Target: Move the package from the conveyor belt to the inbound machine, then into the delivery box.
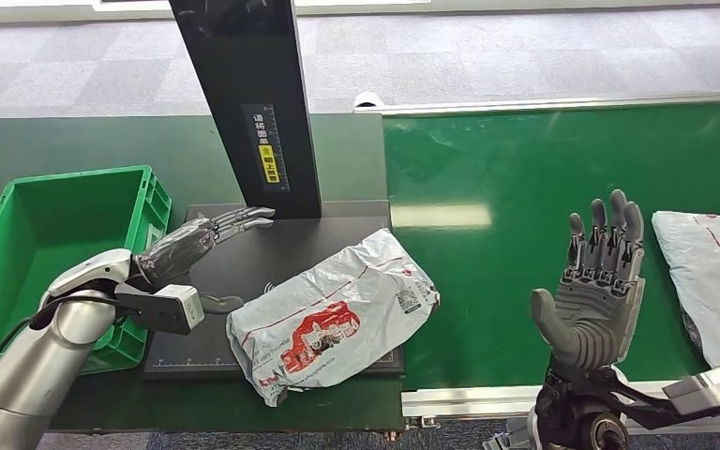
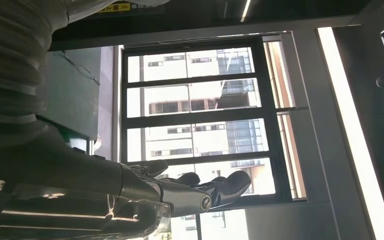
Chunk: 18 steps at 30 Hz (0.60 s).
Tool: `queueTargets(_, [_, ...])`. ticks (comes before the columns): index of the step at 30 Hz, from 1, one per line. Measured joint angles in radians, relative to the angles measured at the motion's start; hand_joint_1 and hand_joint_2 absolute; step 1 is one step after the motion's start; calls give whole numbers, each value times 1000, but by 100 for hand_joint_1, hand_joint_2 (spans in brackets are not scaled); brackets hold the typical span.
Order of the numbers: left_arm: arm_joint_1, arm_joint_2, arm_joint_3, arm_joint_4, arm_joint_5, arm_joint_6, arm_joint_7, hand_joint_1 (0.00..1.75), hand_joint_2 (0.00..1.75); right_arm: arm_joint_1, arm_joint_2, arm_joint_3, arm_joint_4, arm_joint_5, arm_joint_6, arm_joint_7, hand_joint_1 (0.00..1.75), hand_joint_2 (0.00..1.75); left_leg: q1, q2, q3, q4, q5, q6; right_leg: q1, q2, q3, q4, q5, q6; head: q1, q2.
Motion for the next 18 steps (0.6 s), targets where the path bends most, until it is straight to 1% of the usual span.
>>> queueTargets(3, [1, -4, -1, -6, 18, -36, -29, 0, 175, 2, 0, -1, -2, 0, -5, -1, 0, 175, 0, 0, 0, 0, 0, 0, 0, 0, 0, 0, 0, 0, 0, 0])
queueTargets(6, [4, -27, -6, -34, 63, -93, -73, 0, 175, 8, 0, -3, -10, 0, -11, -2, 0, 175, 0, 0, 0, 0, 0, 0, 0, 0, 0, 0, 0, 0, 0, 0])
queueTargets(10, [13, -54, -6, -109, 152, -126, -100, 0, 175, 16, 0, -7, -19, 0, -11, -2, 0, 175, 0, 1, 0, 0, 0, 0, 0, 1, 0, 0, 0, 0, 0, 0])
queueTargets(13, [30, -61, 2, -182, 175, -136, -106, 0, 175, 20, 0, -13, -22, 0, -11, -2, 0, 175, 0, 1, 0, 0, 0, 0, 0, 0, 0, 0, 0, 0, 0, 0])
queueTargets(18, [74, -74, 2, -273, 141, -117, -95, 0, 175, 22, 0, -20, -22, 0, -10, -2, 0, 175, 0, 0, 0, 0, 0, 0, 0, 0, 0, 0, 0, 0, 0, 0])
